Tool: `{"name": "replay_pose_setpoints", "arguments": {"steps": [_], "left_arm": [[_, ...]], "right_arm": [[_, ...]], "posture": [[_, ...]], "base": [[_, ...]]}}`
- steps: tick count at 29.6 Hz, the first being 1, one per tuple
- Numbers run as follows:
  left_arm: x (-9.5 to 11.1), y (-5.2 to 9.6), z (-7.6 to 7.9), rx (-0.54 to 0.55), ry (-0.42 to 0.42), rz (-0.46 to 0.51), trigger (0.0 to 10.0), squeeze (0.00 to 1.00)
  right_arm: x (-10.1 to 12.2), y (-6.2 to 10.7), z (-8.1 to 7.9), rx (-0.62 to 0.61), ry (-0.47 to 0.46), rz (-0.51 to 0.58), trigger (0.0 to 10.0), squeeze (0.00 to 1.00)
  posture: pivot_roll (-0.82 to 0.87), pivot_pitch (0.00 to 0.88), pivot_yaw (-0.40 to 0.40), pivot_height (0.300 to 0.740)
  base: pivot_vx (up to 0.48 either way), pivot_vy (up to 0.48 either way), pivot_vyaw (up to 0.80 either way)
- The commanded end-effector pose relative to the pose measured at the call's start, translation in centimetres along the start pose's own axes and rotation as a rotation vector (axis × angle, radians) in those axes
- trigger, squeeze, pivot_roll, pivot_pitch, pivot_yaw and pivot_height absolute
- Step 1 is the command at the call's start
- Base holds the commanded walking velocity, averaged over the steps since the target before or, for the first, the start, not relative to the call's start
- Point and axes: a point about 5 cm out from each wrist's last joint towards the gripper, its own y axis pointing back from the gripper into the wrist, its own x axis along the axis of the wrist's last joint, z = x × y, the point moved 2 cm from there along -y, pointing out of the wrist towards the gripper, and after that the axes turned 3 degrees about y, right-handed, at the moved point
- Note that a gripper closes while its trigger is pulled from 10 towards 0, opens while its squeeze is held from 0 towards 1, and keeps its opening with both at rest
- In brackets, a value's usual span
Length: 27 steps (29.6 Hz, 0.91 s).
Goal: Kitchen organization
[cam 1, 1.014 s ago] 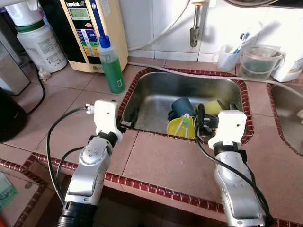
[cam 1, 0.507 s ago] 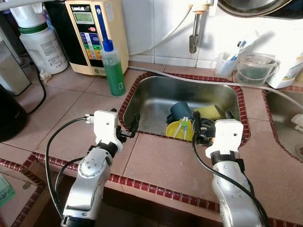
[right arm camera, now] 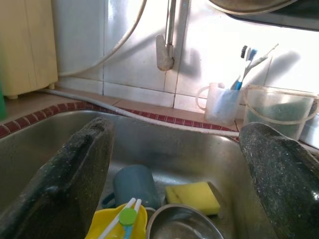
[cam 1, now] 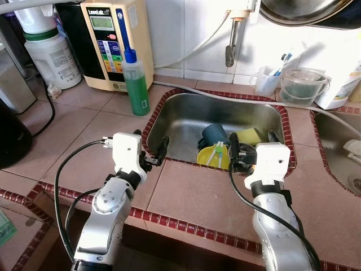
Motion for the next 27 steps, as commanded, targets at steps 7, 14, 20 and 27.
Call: {"name": "replay_pose_setpoints", "arguments": {"steps": [7, 14, 20, 27], "left_arm": [[0.13, 0.12, 0.17, -0.027, -0.001, -0.003, 10.0, 0.0], [0.16, -0.01, 0.26, -0.034, 0.004, -0.004, 10.0, 0.0], [0.15, -0.11, 0.32, -0.038, 0.008, -0.006, 10.0, 0.0], [0.15, -0.16, 0.39, -0.04, 0.01, -0.006, 10.0, 0.0]], "right_arm": [[-0.05, 0.28, -0.16, 0.007, 0.002, -0.01, 10.0, 0.0], [-0.08, 0.32, -0.12, 0.003, 0.001, -0.013, 10.0, 0.0], [-0.07, 0.33, -0.1, 0.0, 0.001, -0.015, 10.0, 0.0], [-0.12, 0.44, -0.05, -0.002, 0.001, -0.018, 10.0, 0.0]], "posture": [[-0.21, 0.038, 0.071, 0.74], [-0.21, 0.039, 0.074, 0.74], [-0.22, 0.04, 0.075, 0.74], [-0.22, 0.042, 0.074, 0.74]], "base": [[0.0, -0.379, 0.0], [0.0, -0.403, 0.0], [0.0, -0.389, 0.0], [0.0, -0.379, 0.0]]}}
